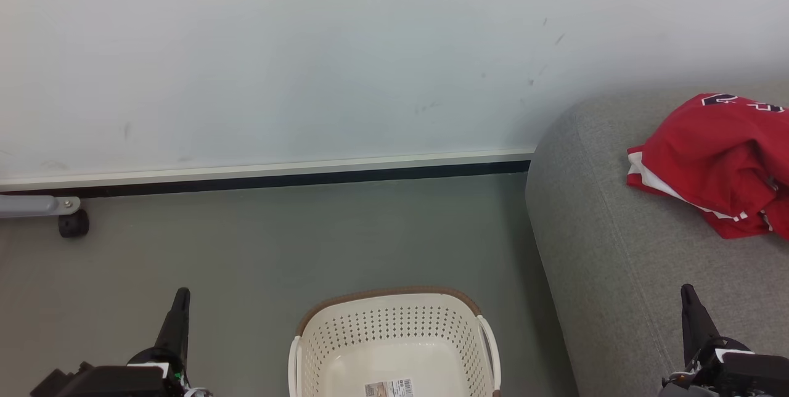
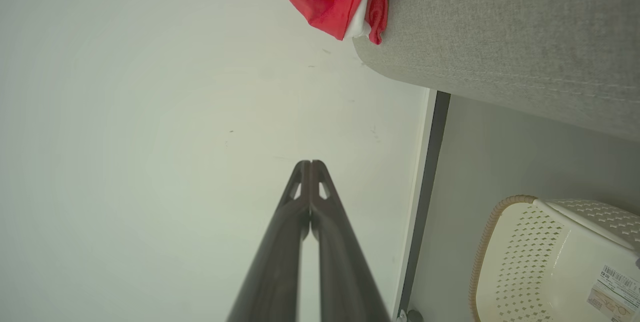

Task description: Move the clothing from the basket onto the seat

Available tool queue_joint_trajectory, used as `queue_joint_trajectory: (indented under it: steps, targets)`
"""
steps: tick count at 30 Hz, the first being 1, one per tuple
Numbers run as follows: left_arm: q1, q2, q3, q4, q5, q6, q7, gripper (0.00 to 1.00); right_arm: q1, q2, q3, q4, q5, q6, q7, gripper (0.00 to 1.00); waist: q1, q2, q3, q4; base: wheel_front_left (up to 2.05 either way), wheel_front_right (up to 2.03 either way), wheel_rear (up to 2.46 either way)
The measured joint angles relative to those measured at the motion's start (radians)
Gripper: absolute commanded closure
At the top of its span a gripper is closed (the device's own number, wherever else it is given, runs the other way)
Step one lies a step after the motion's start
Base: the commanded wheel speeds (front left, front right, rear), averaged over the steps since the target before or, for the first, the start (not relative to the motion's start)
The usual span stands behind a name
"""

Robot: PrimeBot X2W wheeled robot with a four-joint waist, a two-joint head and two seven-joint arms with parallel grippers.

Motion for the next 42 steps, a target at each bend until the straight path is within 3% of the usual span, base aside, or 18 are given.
queue_joint_trajectory:
  steps: [42]
  targets:
    - [0.0,0.0,0.0,0.0,0.0,0.0,0.0,1.0,0.0,0.0,0.0,0.0,0.0,0.0,0.0,1.0,0.0,0.0,0.0,0.0,0.0,0.0,0.0]
